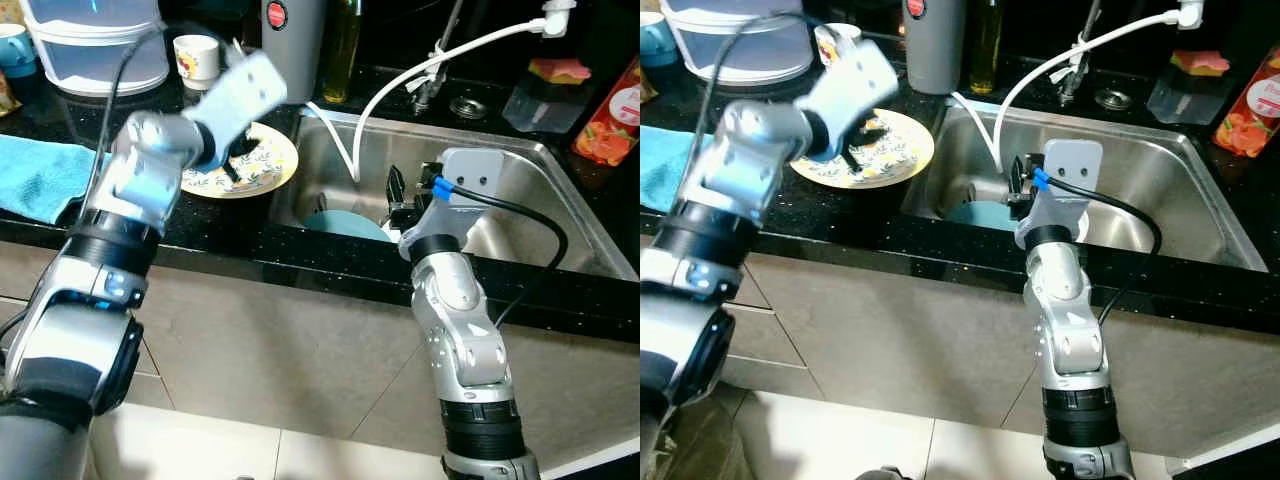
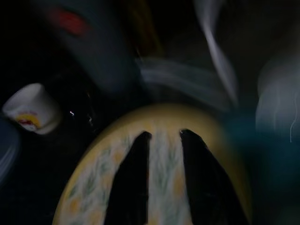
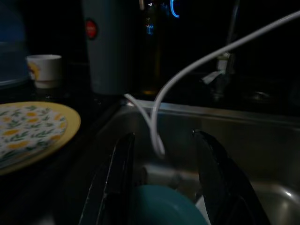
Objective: Kitchen organization
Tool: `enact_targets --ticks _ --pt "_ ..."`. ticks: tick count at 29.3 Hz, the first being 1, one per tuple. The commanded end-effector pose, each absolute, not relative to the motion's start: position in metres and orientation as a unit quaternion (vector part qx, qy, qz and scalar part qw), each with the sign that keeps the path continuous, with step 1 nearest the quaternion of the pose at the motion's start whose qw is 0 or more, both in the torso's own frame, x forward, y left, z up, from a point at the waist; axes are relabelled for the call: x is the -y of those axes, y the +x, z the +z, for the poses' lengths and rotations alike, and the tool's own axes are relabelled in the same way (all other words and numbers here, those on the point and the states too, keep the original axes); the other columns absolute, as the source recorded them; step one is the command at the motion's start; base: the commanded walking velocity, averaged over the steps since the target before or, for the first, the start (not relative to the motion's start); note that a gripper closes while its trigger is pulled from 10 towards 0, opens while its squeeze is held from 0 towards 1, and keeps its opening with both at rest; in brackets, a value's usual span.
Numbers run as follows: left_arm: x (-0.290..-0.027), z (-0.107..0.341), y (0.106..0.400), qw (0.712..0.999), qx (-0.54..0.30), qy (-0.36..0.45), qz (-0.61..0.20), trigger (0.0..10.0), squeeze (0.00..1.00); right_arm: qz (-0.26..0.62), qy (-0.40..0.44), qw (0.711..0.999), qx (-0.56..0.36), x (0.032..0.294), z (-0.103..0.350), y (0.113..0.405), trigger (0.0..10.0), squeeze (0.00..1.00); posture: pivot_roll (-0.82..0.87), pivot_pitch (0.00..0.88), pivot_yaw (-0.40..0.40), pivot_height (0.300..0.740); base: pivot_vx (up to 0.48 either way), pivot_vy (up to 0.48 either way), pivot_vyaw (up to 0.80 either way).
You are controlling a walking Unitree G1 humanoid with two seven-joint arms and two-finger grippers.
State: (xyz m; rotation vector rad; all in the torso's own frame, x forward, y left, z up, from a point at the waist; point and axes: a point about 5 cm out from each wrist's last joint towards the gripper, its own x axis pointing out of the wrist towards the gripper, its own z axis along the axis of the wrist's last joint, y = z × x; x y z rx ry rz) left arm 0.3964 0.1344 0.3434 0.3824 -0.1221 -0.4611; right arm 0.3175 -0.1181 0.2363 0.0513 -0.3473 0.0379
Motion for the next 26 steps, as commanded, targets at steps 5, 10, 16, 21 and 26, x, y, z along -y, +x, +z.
enact_targets --ticks 5,10,16,21,26 --pt "-0.138 0.368 0.398 0.972 0.121 -0.126 -0.159 10.0 0.00 0.011 0.027 0.985 0.170 0.122 0.233 0.317 10.0 0.00 0.25 0.039 -0.046 0.740 0.000 0.000 0.00" --pt "-0.151 0.349 0.403 0.969 0.067 -0.230 -0.060 10.0 0.00 0.011 0.026 0.985 0.169 0.122 0.232 0.316 10.0 0.00 0.25 0.042 -0.042 0.740 0.000 0.000 0.00" --pt "-0.159 0.331 0.402 0.974 0.031 -0.224 -0.010 10.0 0.00 0.010 0.027 0.985 0.168 0.122 0.232 0.316 10.0 0.00 0.25 0.050 -0.043 0.740 0.000 0.000 0.00" --pt "-0.155 0.316 0.403 0.983 -0.141 0.014 0.119 10.0 0.00 0.011 0.027 0.986 0.165 0.122 0.231 0.316 10.0 0.00 0.25 0.056 -0.048 0.740 0.000 0.000 0.00" --pt "-0.154 0.335 0.407 0.994 -0.027 -0.029 0.099 10.0 0.00 0.011 0.026 0.986 0.164 0.122 0.231 0.316 10.0 0.00 0.25 0.058 -0.051 0.740 0.000 0.000 0.00"
